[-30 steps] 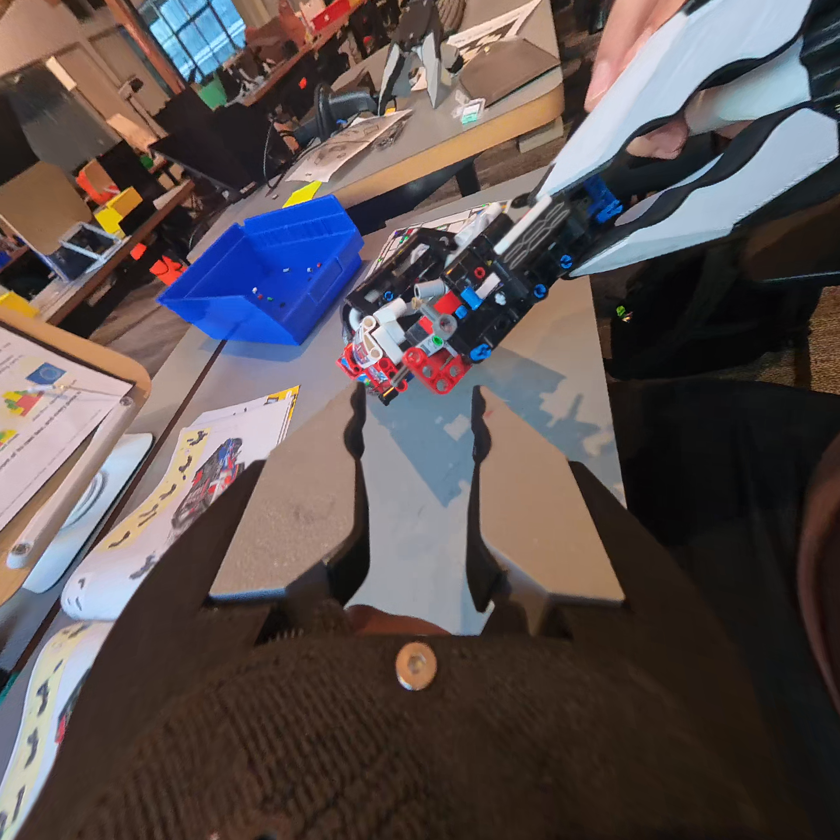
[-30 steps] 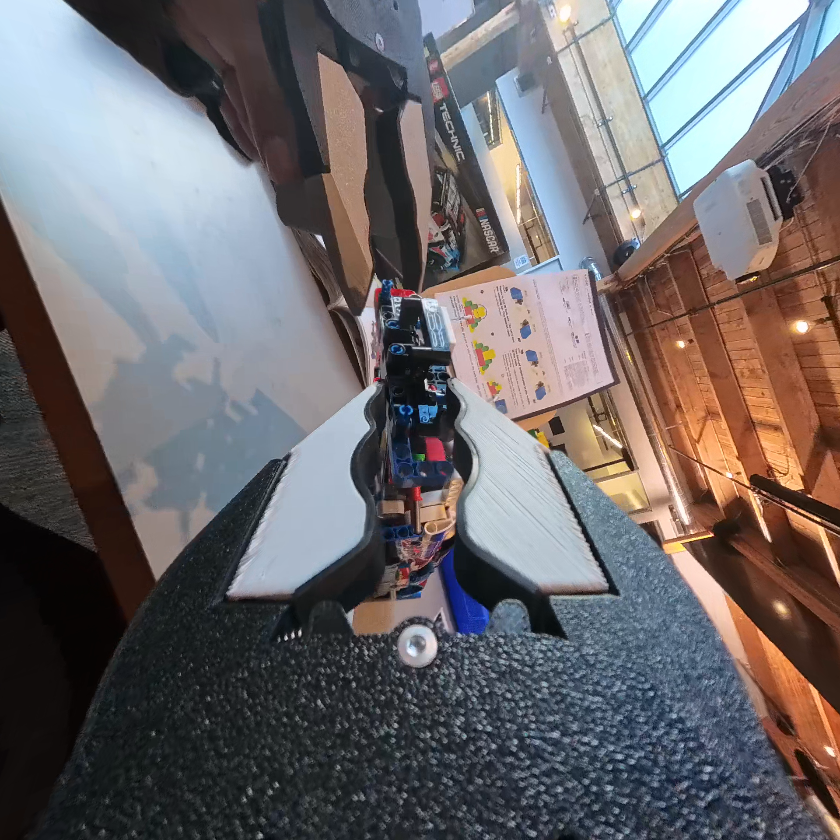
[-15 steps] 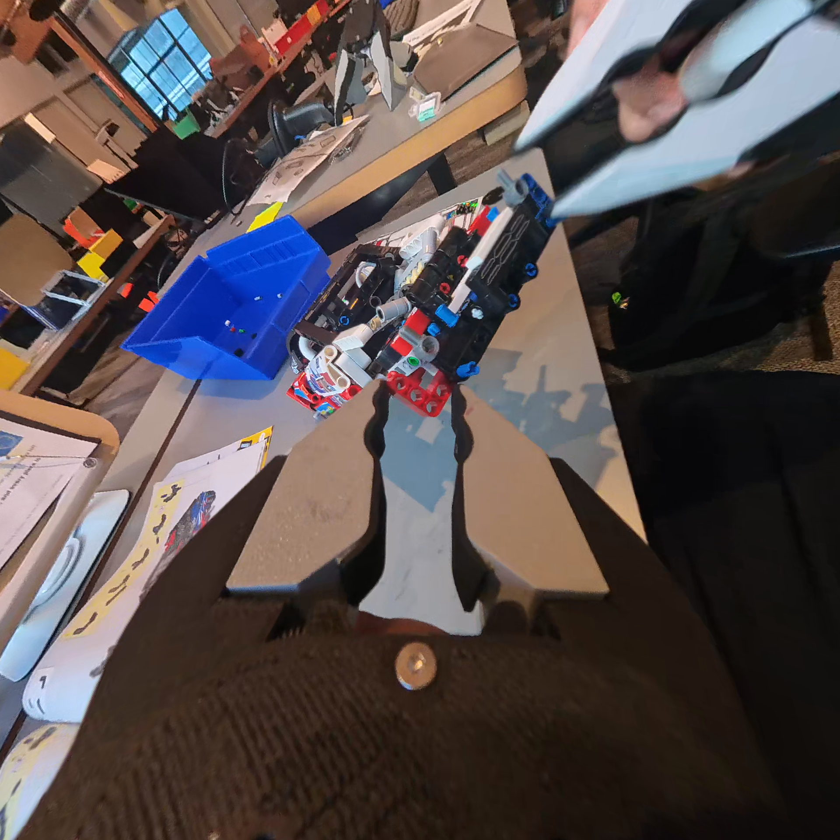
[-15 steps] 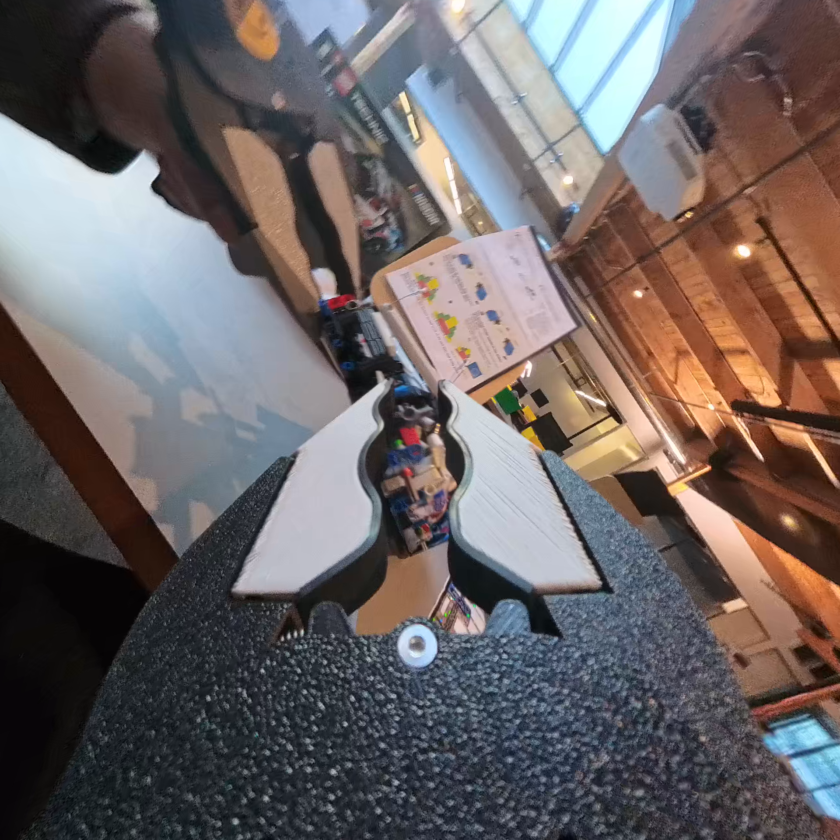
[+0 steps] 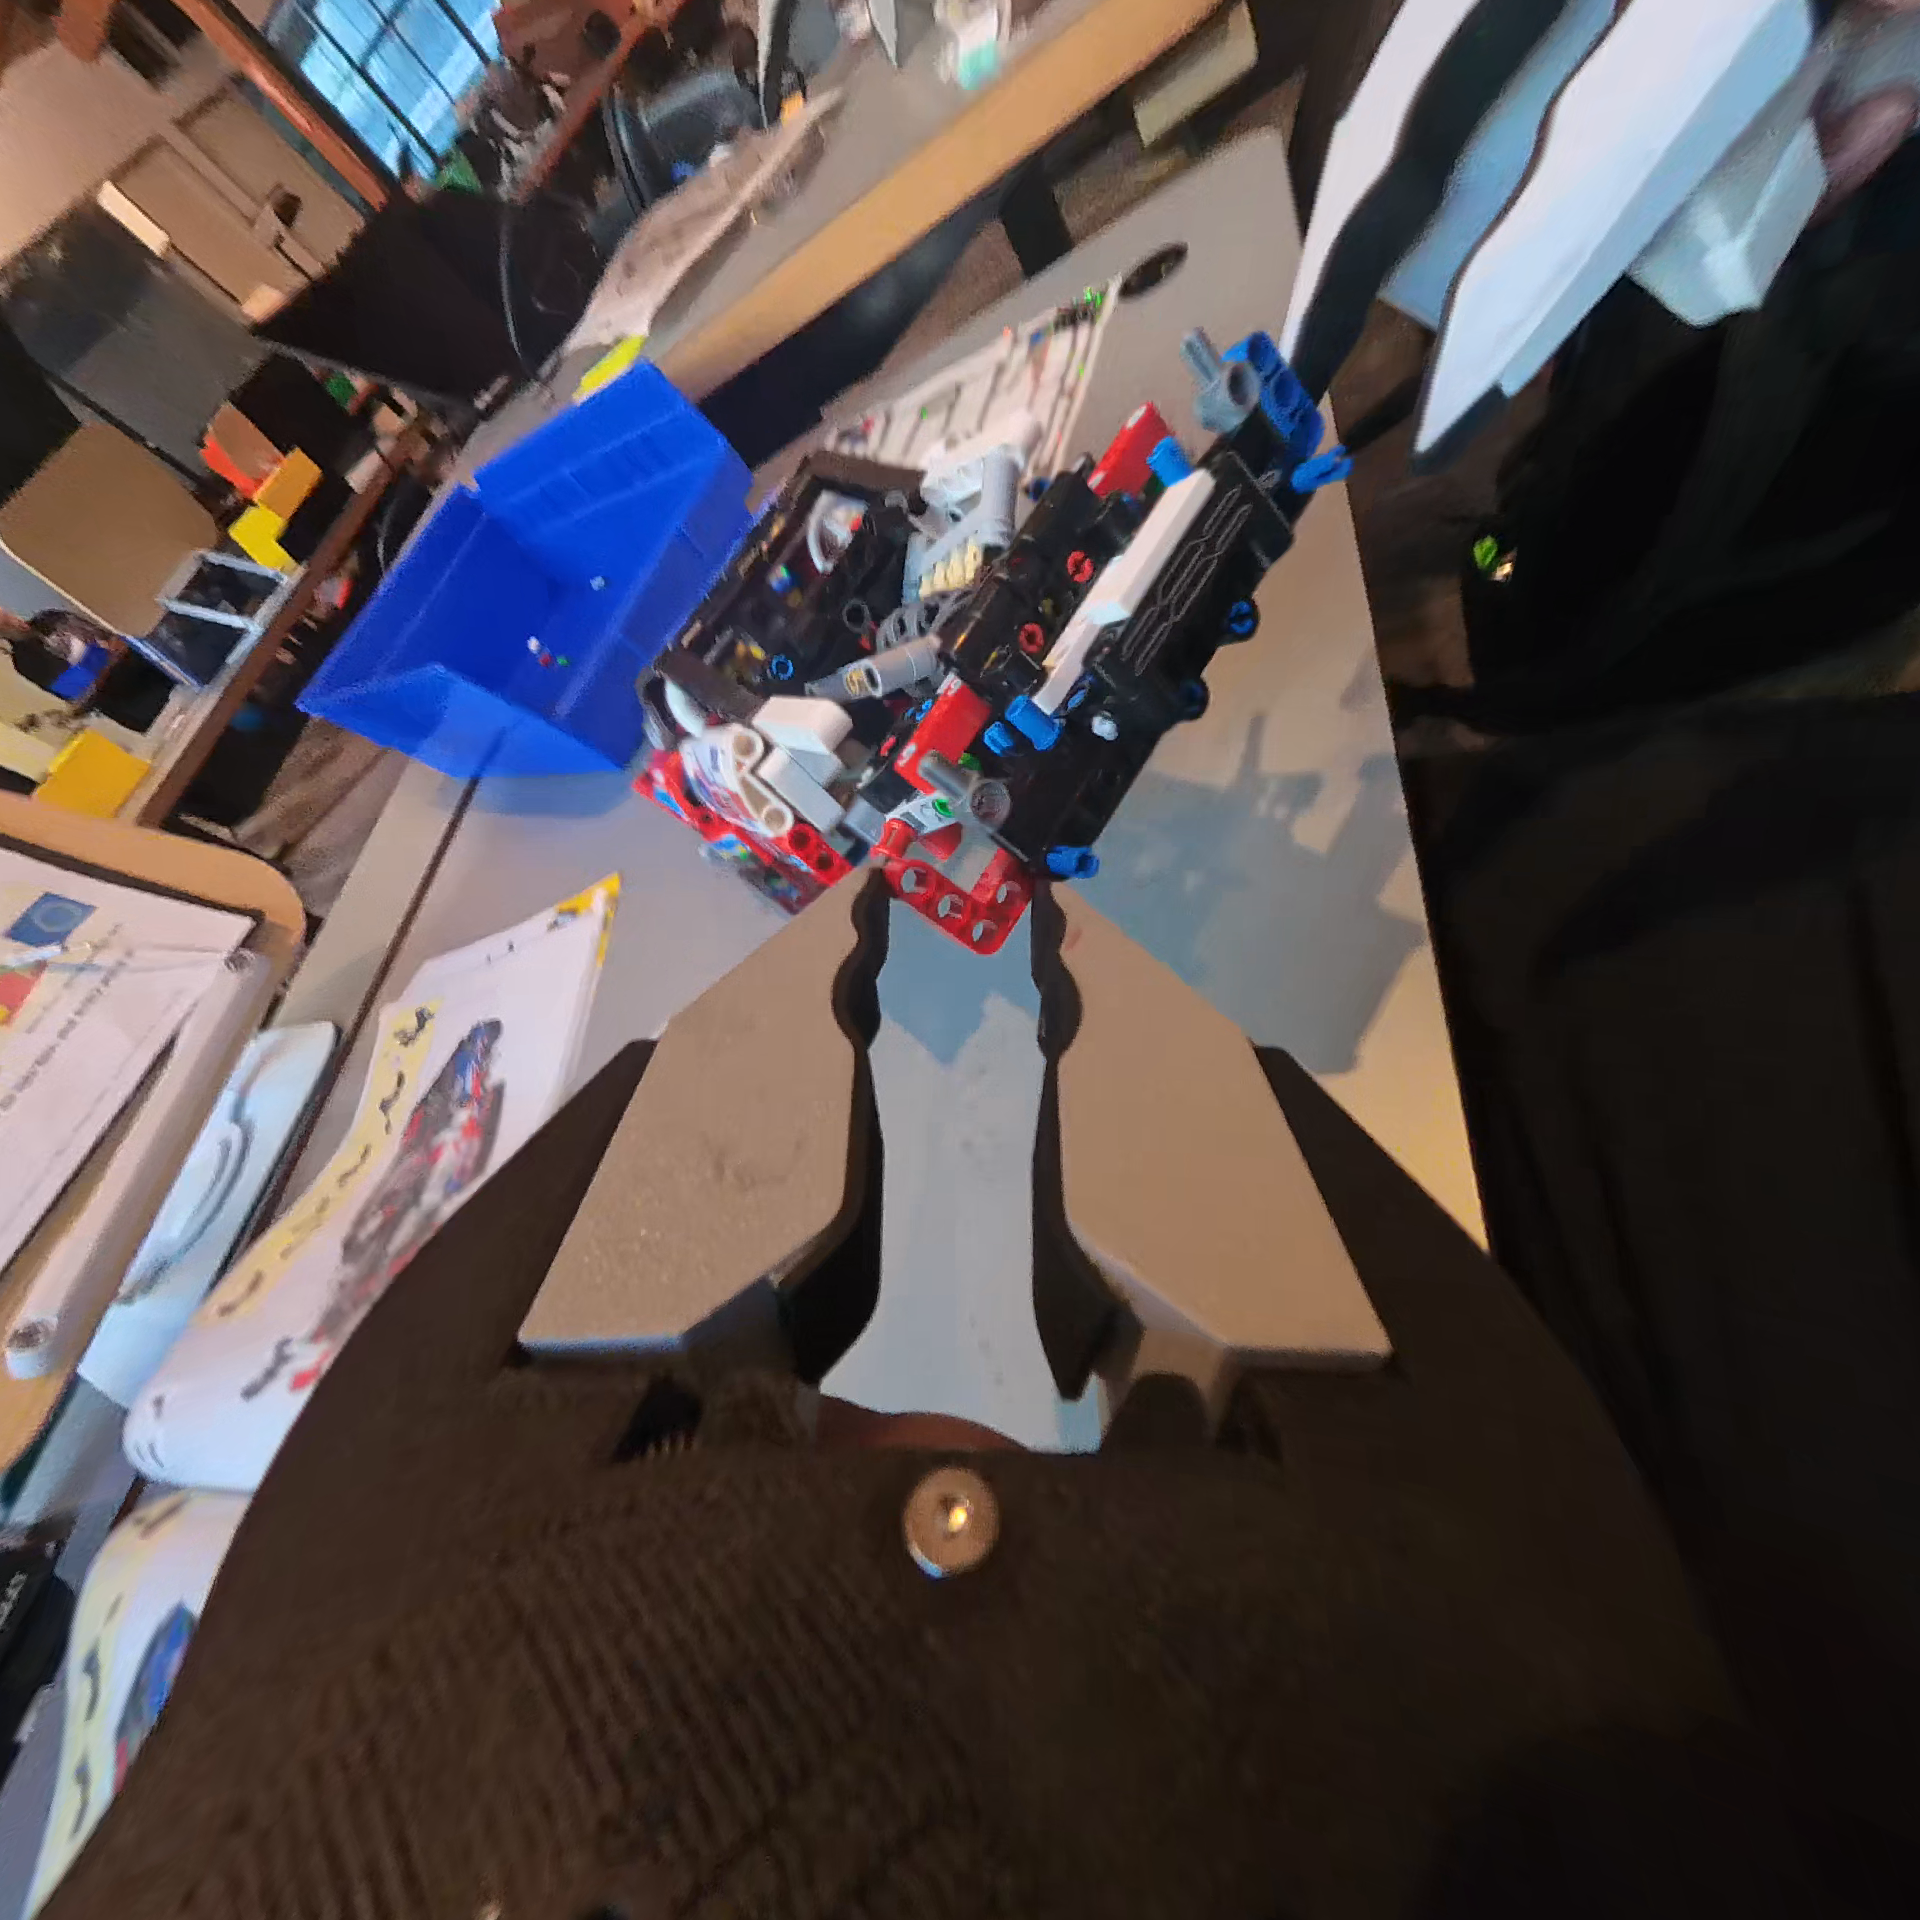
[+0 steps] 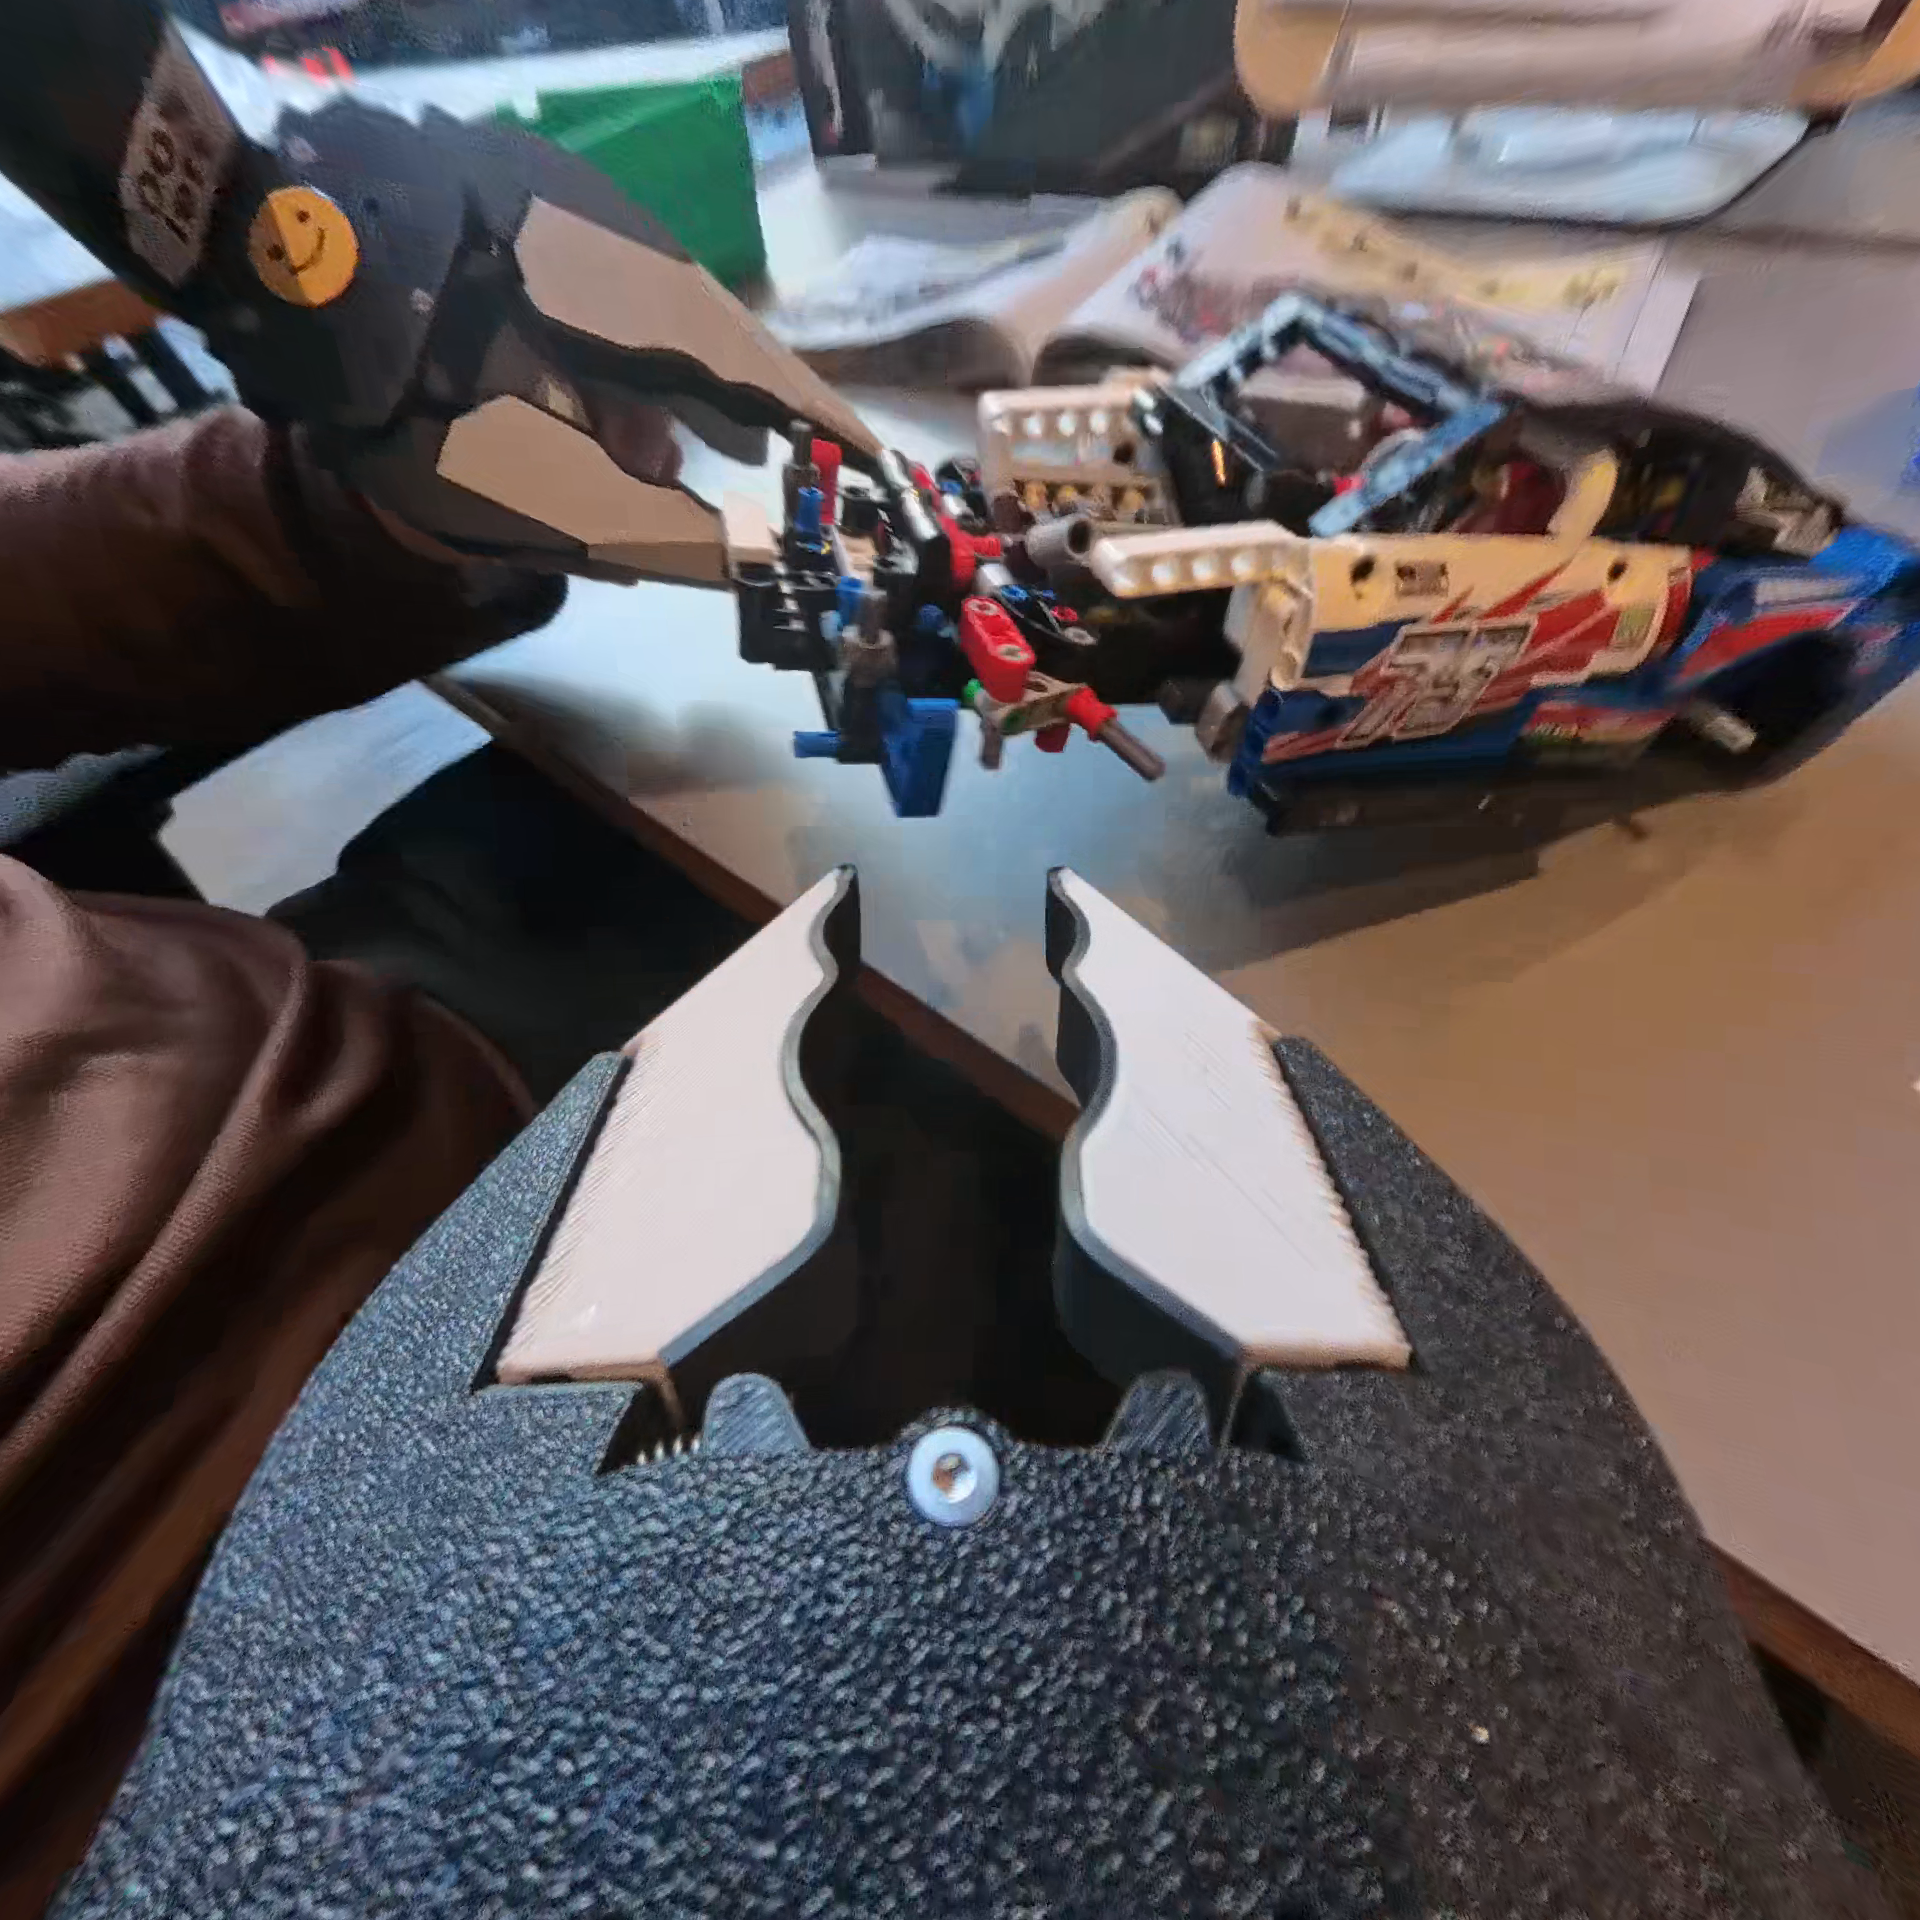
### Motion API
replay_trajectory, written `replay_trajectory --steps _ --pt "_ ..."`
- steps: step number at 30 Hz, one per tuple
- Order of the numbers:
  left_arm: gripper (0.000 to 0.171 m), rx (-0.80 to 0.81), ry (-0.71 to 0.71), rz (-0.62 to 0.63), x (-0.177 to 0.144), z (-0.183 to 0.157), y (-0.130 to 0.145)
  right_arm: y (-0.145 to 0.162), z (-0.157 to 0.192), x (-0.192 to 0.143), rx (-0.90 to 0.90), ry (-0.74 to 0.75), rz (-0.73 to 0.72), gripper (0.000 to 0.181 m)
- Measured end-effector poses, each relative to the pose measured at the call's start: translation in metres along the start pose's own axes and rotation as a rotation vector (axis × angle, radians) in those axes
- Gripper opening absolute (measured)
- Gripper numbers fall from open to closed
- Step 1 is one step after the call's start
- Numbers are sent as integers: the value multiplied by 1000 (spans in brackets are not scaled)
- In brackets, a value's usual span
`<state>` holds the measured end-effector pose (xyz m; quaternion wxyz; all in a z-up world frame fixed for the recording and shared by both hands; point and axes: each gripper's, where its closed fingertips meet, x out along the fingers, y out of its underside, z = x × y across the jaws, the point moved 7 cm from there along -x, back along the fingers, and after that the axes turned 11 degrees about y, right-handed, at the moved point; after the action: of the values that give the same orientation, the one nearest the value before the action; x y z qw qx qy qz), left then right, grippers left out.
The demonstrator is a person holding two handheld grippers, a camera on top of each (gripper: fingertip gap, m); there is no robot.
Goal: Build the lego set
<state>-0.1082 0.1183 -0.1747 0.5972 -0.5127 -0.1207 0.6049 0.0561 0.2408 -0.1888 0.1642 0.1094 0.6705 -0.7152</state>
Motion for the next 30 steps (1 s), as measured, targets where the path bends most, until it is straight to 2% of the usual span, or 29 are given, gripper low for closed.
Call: replay_trajectory --steps 6,10,13,15,17,19,21,25,30 --pt "22 -46 45 108 3 -19 37 21 -7 25 -132 87 175 29" --pt "17 -22 105 219 10 -33 53 23 3 29 -220 68 200 26" --pt "14 -26 122 208 9 -33 53 25 13 26 -271 43 216 19" --pt "22 -60 154 171 5 -32 51 25 23 23 -312 20 229 18" --pt "26 -110 240 115 2 -32 48 23 32 23 -363 22 246 14" --pt "37 -134 337 100 4 -31 45 19 38 29 -408 39 265 15" --pt "35 -101 363 90 9 -25 43 13 44 36 -442 39 286 16" --pt "23 -63 484 53 17 -20 34 5 47 49 -488 15 352 4" --pt "24 -26 587 44 22 -19 31 0 46 56 -544 -40 513 4"
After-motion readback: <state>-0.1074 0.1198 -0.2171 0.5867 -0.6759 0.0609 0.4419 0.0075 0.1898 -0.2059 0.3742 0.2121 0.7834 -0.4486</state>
